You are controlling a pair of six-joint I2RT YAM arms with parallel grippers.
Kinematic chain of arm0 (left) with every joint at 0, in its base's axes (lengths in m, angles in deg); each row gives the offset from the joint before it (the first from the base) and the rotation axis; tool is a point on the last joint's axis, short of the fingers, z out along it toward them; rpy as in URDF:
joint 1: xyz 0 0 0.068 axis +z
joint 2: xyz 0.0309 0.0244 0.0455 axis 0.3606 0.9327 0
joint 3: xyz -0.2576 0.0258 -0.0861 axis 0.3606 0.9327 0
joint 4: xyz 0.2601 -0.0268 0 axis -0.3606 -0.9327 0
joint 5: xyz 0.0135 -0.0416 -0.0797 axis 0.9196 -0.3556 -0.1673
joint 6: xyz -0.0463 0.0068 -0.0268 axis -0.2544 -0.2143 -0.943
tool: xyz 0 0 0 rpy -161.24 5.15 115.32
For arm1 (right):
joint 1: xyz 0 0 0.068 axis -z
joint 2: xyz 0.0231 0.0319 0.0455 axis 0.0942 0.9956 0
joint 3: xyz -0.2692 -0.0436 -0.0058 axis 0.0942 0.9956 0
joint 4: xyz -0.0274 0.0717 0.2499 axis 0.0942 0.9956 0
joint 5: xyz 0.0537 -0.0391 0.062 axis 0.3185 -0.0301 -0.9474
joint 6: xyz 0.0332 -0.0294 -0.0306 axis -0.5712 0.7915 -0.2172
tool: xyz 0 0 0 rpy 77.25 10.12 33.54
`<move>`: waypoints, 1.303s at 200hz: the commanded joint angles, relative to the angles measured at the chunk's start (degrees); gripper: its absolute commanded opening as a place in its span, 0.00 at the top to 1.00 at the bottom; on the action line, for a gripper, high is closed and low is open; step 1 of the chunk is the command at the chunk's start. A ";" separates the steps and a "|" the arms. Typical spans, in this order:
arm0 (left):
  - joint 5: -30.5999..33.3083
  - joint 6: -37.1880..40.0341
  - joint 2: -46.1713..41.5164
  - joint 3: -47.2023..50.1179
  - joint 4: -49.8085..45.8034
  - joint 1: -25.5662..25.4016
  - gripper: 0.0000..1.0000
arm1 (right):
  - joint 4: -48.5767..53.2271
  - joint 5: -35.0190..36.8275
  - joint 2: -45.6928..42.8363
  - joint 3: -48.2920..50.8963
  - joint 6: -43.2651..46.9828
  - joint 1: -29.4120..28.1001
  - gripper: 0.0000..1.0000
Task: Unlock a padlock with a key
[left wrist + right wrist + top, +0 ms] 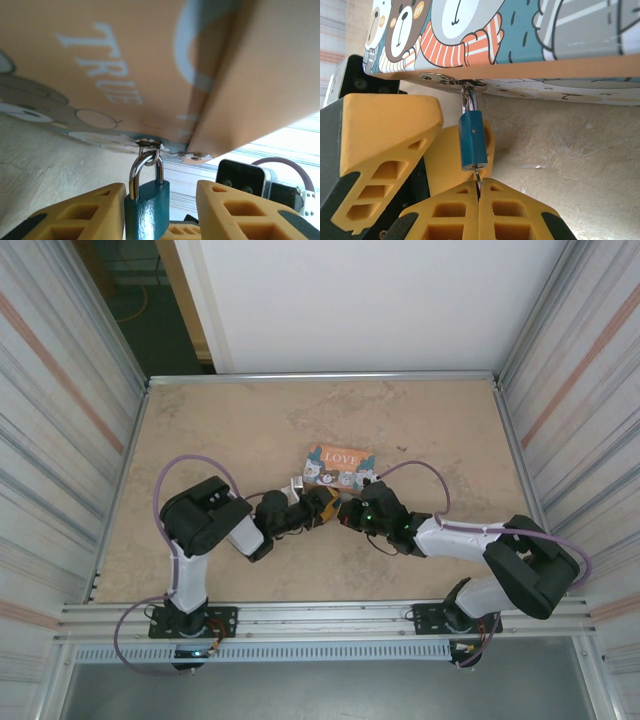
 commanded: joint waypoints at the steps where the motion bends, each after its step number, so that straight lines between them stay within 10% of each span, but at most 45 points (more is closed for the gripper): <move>1: 1.98 -0.72 1.11 -0.39 1.53 -0.37 0.62 | -2.82 1.05 -1.28 -0.69 -1.39 -0.56 1.00; 68: 2.80 -0.81 1.12 -0.56 1.48 -0.55 0.78 | -3.97 0.79 -1.59 -0.36 -2.09 -0.74 1.00; 163: 4.32 2.35 -3.85 1.87 -1.34 -0.59 0.99 | 1.76 2.80 -8.25 1.24 -0.05 -0.75 0.74; 260: 4.33 2.04 -14.68 2.83 -13.61 -0.55 1.00 | 15.57 4.16 -22.53 -1.74 20.63 0.05 0.49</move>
